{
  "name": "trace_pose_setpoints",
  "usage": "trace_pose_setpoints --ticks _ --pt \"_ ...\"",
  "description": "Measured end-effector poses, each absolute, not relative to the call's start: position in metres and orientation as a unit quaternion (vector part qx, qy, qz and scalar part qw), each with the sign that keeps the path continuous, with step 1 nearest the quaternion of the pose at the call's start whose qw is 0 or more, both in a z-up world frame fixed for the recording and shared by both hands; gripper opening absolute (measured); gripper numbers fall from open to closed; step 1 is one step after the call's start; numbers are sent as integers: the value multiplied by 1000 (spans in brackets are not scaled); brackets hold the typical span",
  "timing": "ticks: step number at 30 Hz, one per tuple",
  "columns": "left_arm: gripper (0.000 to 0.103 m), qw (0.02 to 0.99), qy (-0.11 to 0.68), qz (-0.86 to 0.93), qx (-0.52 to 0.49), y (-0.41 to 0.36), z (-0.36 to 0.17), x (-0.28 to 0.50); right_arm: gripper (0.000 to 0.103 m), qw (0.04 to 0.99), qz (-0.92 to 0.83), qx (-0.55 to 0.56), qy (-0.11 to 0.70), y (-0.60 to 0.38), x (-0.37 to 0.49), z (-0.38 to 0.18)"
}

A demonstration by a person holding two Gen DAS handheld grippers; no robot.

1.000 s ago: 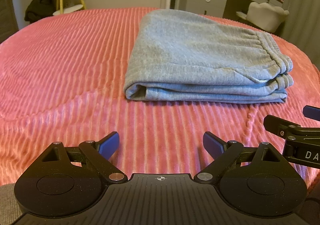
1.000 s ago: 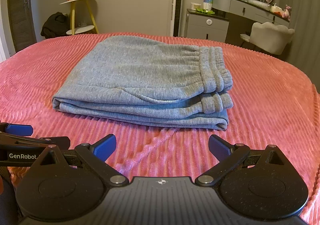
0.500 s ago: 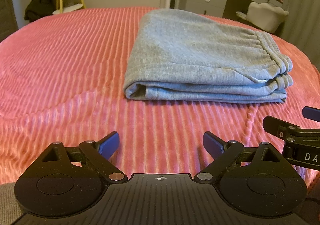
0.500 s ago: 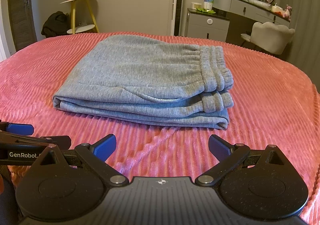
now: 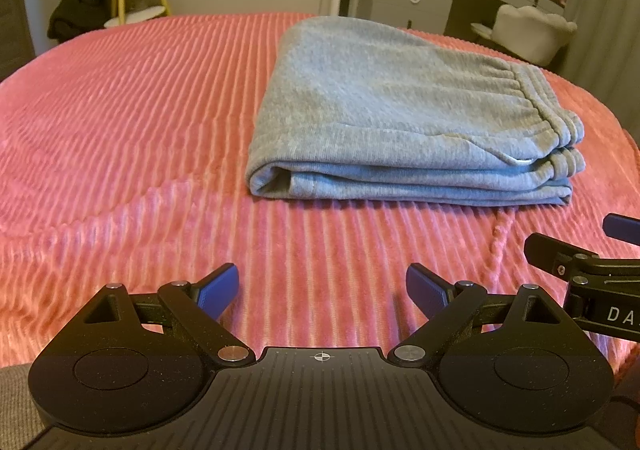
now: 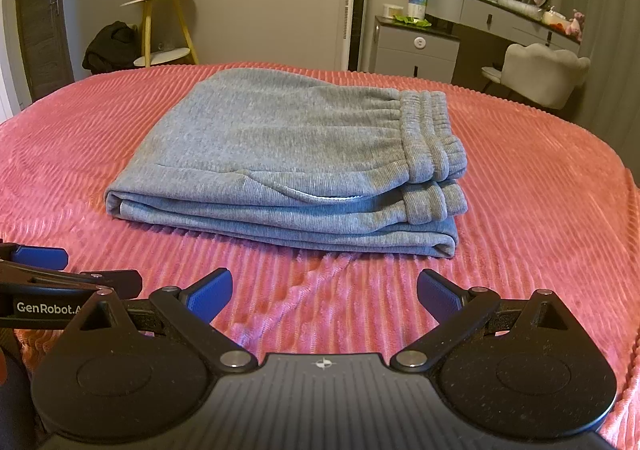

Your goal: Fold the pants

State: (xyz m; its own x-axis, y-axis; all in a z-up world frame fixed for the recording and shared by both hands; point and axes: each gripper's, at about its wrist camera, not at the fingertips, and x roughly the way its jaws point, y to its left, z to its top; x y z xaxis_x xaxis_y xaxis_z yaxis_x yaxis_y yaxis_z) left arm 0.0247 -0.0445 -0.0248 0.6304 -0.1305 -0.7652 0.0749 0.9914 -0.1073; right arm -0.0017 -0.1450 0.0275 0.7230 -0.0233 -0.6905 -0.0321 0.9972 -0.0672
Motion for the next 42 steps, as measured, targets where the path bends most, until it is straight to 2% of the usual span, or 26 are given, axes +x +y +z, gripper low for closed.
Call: trace_pose_setpoints --ticks 42 --pt "95 901 427 -59 -39 -41 -25 26 99 927 5 -34 373 -150 -2 28"
